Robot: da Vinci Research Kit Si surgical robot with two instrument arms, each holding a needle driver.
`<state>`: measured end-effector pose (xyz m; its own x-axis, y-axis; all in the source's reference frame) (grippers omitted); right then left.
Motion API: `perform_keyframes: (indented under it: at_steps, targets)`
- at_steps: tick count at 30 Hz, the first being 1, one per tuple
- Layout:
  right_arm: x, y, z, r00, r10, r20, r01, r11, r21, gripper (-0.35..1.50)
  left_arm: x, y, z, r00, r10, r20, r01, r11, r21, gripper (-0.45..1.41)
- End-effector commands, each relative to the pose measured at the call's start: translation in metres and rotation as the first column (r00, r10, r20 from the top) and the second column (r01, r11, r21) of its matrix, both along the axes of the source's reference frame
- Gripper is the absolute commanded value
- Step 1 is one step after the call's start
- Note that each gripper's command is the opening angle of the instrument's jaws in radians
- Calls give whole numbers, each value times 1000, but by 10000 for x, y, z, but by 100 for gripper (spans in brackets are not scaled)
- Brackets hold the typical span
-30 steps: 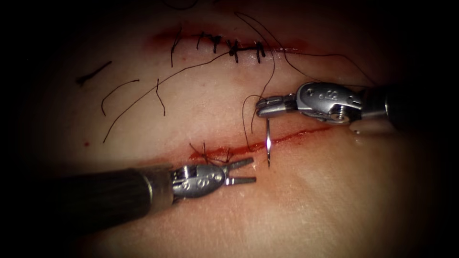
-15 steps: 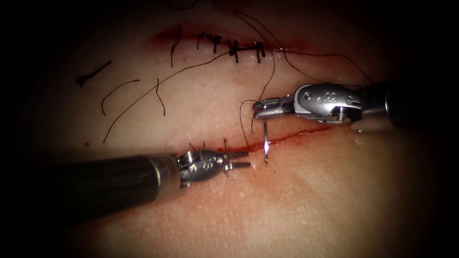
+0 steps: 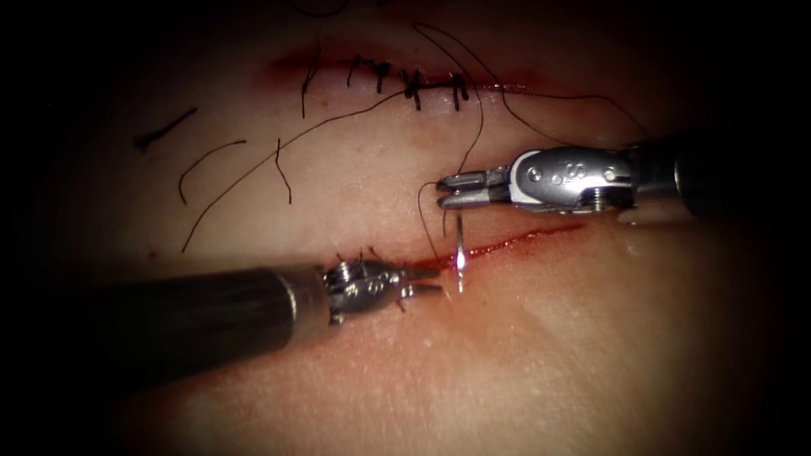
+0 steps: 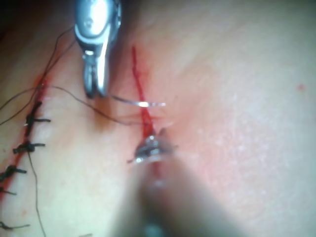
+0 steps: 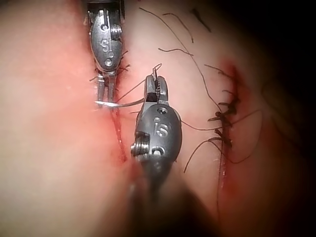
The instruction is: Wound Closure
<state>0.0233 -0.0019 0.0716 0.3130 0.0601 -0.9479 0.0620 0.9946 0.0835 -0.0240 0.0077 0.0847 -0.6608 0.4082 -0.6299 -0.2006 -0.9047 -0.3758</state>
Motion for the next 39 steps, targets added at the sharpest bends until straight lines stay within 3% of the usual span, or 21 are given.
perform_keyframes:
  at_steps: [1, 18, 28, 39]
  targets:
    - [7, -2, 6, 1000, -1, 4, 1, 1000, -13, -35, -6, -1, 7, 1000, 0, 3, 0, 1000, 3, 15]
    - [9, -4, 11, 998, -17, 52, 31, 954, -299, -35, -4, 24, 25, 1000, 17, 5, -17, 1000, 6, 12]
    - [13, -31, 25, 997, -45, 67, 70, 899, -431, -35, -2, 26, 24, 1000, 21, 10, -21, 1000, 9, 12]
    - [28, -42, 22, 995, -60, 75, 90, 856, -508, -35, 0, 29, 22, 1000, 19, 8, -19, 1000, 9, 12]
